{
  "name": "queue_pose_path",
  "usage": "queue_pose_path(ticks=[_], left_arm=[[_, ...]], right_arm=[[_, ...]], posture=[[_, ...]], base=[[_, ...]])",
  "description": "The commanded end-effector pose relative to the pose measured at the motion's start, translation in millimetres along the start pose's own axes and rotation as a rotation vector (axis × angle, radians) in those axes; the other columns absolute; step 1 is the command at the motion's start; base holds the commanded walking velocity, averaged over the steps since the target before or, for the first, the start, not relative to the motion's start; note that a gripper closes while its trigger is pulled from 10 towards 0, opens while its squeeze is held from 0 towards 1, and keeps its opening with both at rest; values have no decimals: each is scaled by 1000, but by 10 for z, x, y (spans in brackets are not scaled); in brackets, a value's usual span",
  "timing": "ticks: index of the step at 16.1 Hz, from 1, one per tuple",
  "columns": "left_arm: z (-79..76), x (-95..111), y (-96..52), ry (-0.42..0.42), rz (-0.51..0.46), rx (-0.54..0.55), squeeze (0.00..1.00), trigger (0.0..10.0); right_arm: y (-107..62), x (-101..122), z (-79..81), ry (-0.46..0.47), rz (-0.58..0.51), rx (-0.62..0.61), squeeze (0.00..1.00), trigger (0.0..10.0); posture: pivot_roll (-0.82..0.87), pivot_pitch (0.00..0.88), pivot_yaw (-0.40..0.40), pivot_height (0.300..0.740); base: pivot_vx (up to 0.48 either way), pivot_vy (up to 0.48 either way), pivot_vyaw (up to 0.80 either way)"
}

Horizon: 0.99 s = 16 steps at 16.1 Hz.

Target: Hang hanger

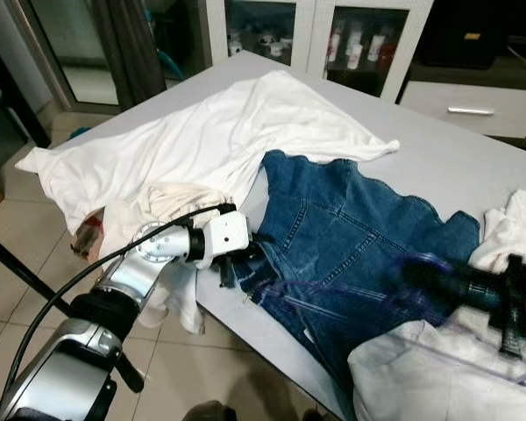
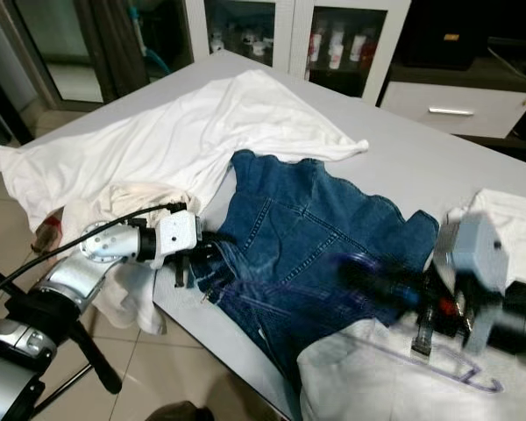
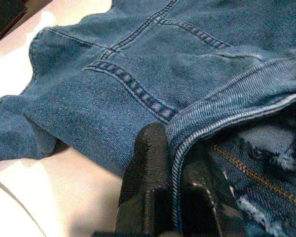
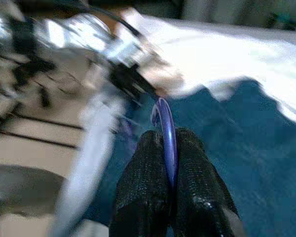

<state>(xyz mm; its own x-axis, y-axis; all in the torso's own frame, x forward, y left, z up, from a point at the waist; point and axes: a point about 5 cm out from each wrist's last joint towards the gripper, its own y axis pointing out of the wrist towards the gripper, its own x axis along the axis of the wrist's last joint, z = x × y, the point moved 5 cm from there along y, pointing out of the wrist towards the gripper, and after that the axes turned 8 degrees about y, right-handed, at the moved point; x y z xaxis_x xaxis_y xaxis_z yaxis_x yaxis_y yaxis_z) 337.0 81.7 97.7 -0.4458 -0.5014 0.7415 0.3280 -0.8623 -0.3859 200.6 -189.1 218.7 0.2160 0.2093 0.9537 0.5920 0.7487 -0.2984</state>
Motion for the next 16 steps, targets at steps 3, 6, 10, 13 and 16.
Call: queue_pose_path(ticks=[3,6,10,13,16], left_arm=[[50,30,-56,34,-2,10,0,3255],[183,273,47,-11,-86,60,0,8353],[236,553,185,-20,-145,61,0,10000],[265,636,211,-27,-149,67,0,10000],[443,733,209,-18,-116,138,0,10000]], right_arm=[[-40,-33,-193,-76,76,-122,0,10000],[207,152,-27,-126,11,-85,0,10000],[352,492,30,-162,-115,-102,0,10000],[353,526,-171,-160,-97,-231,0,10000],[396,467,-285,-175,-37,-316,0,10000]], posture=[[-101,55,39,740],[-101,55,39,740],[-112,43,48,740],[-119,39,48,740],[-120,35,43,740]], base=[[0,0,0],[0,0,0],[0,0,0],[0,0,0],[0,0,0]])
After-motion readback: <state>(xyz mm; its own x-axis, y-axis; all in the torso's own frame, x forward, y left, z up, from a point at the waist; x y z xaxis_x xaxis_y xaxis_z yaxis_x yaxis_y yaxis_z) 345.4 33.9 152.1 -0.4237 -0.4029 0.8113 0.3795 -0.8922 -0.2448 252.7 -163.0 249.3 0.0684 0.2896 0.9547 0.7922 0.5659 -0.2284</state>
